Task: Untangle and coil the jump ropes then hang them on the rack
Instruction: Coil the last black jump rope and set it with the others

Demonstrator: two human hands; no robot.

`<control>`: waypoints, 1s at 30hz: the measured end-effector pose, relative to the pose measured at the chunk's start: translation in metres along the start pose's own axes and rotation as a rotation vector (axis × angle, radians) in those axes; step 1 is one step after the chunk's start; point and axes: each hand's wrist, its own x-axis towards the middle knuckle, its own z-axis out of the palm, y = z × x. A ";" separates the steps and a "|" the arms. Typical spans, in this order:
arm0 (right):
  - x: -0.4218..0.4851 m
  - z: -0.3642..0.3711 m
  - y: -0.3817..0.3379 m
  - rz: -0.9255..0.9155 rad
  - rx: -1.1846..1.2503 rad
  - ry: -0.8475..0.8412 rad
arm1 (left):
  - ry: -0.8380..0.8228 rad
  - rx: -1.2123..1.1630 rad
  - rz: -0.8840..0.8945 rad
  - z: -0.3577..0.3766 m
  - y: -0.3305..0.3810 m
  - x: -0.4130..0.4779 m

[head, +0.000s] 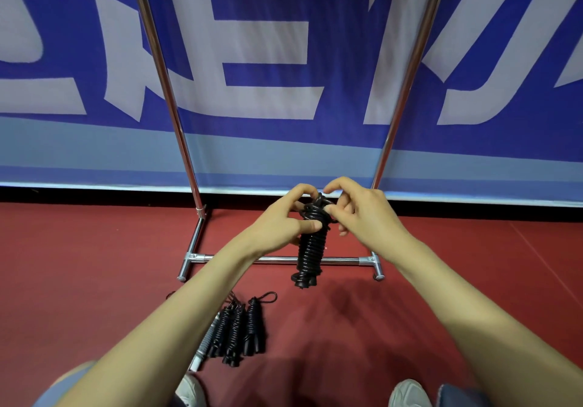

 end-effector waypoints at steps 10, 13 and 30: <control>0.009 0.014 0.007 -0.152 -0.277 0.107 | 0.076 -0.132 0.041 0.003 -0.005 -0.004; 0.007 0.009 0.007 -0.115 -0.090 0.112 | 0.038 -0.110 0.048 0.001 -0.004 -0.006; 0.009 -0.012 0.008 -0.099 0.019 -0.095 | 0.113 -0.146 0.016 0.007 -0.002 0.002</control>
